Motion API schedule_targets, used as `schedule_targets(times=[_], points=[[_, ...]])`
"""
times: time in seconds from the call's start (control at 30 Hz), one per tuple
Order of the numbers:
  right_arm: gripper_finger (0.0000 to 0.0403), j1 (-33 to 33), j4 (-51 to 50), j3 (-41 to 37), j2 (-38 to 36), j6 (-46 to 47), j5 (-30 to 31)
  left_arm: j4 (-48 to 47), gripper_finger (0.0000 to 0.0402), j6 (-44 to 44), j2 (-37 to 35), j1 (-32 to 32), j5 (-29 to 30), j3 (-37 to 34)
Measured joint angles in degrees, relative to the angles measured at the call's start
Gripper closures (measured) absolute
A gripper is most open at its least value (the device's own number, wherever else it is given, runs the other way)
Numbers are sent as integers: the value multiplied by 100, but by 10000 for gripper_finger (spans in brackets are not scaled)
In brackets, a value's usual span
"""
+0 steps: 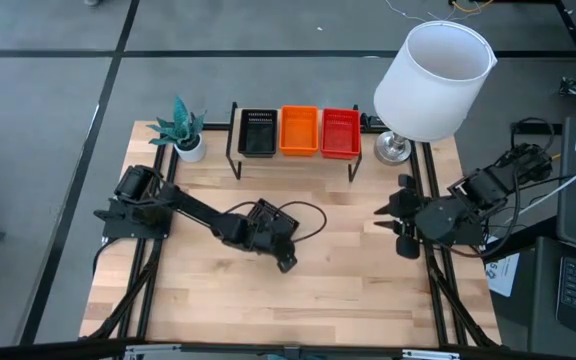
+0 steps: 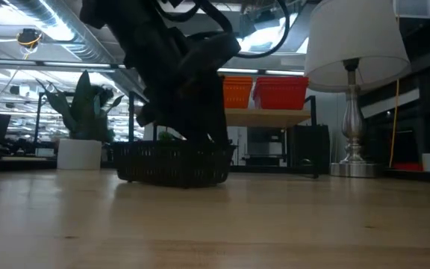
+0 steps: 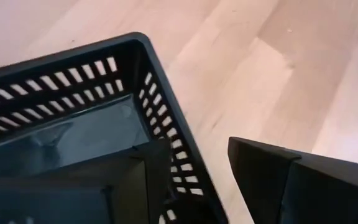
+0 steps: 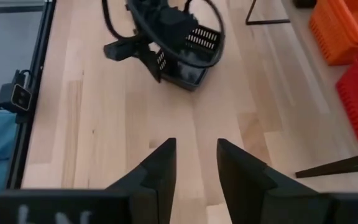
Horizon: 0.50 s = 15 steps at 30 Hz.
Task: Stack baskets on shelf by color
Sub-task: Stack the black bin on top of the black bin on the shelf
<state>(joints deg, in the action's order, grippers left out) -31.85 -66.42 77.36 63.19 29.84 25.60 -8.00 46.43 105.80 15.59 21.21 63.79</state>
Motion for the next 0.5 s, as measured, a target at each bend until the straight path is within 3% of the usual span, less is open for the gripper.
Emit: schedule_targets(times=[0.37,0.5], points=[[289,1,-38,0,66,12,36,-150,253,-64,163,66,-129,-11],[289,-1,-78,0,69,14,36,-226,275,-248,259,81,-129,13]])
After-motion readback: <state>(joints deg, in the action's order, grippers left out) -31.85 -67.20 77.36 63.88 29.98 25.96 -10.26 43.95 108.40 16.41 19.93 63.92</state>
